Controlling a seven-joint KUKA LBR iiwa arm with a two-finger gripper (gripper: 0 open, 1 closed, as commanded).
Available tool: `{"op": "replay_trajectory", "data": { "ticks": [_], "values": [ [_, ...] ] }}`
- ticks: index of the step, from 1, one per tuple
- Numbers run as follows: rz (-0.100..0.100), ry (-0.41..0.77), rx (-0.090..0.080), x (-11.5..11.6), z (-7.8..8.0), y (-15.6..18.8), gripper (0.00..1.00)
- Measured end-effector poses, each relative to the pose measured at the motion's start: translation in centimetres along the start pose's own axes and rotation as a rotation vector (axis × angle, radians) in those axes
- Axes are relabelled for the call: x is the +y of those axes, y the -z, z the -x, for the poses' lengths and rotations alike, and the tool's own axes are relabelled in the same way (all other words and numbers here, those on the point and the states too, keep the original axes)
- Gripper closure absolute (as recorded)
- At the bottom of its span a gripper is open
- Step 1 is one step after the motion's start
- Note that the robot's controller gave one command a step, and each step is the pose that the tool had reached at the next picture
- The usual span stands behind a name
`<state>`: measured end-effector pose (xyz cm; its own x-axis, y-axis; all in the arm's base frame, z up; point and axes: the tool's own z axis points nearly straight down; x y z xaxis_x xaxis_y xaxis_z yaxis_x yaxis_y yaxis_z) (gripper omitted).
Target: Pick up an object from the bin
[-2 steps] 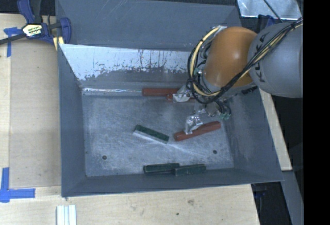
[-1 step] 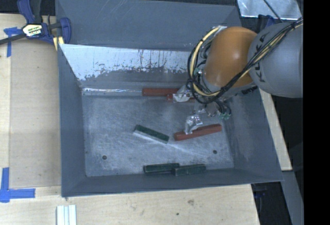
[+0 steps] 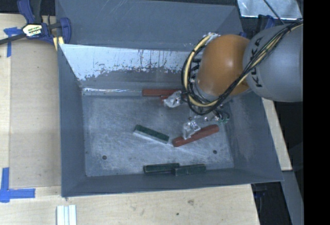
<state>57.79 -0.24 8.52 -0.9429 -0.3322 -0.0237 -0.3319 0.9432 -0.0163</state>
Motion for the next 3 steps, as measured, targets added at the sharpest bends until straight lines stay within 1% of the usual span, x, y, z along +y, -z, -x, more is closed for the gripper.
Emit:
{"op": "replay_trajectory", "data": {
  "ticks": [1,2,3],
  "values": [
    [0.009,0.196,-0.005,2.7,-1.1,0.0,0.0],
    [0.001,0.052,-0.012,3.1,-2.9,0.1,0.0],
    [0.015,0.128,0.004,8.2,-1.2,-0.4,1.0]
  ]
}}
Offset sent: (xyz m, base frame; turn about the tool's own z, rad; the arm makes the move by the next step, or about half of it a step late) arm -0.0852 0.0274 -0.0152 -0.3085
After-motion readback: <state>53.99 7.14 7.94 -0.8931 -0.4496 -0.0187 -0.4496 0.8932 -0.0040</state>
